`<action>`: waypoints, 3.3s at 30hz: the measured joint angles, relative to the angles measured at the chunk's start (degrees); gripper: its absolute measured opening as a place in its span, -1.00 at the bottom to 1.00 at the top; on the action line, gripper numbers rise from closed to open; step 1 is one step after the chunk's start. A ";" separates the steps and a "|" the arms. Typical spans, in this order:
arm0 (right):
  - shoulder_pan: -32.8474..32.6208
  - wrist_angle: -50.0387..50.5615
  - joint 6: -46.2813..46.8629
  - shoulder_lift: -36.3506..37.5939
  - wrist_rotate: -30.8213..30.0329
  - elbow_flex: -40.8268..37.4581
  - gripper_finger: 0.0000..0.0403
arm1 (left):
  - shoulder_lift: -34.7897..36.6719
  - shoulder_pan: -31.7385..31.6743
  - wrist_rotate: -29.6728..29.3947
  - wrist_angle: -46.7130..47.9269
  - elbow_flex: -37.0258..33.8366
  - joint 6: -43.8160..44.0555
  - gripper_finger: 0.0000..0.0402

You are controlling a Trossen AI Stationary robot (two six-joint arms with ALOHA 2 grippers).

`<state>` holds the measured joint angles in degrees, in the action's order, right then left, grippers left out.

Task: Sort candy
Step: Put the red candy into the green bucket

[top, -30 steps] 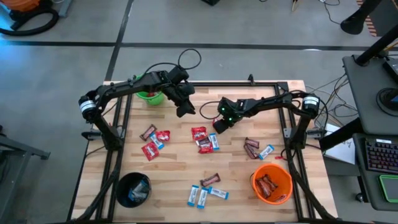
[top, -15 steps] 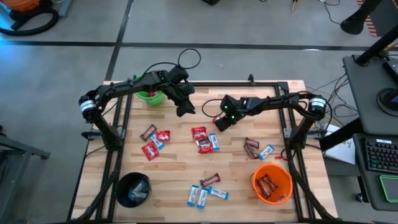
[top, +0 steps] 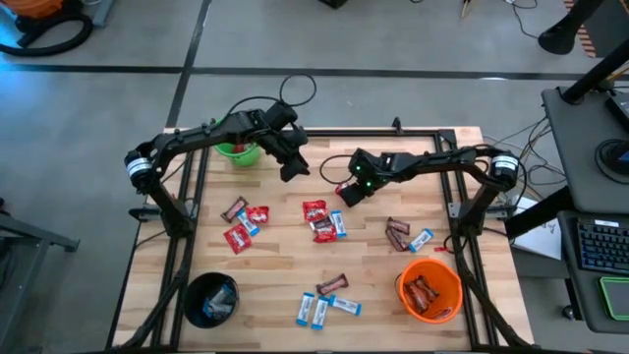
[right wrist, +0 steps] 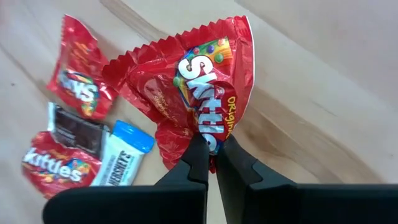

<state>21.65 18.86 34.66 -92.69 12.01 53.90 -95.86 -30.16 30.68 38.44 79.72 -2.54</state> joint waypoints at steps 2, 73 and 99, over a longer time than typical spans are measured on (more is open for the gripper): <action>0.00 0.25 0.00 1.11 -0.01 0.01 -0.96 | -0.52 -0.24 -2.91 -0.12 -0.21 -0.01 -0.28; 0.00 4.43 -4.59 7.07 -10.75 11.70 -0.95 | -9.87 0.99 -4.62 -20.09 2.03 18.52 -0.28; 0.00 2.82 -4.90 7.09 -10.73 12.47 -0.95 | -9.90 1.74 -4.64 -22.41 2.03 19.60 -0.36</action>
<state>21.65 21.68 29.76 -85.60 1.28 66.37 -105.76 -28.42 26.04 16.03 81.76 17.06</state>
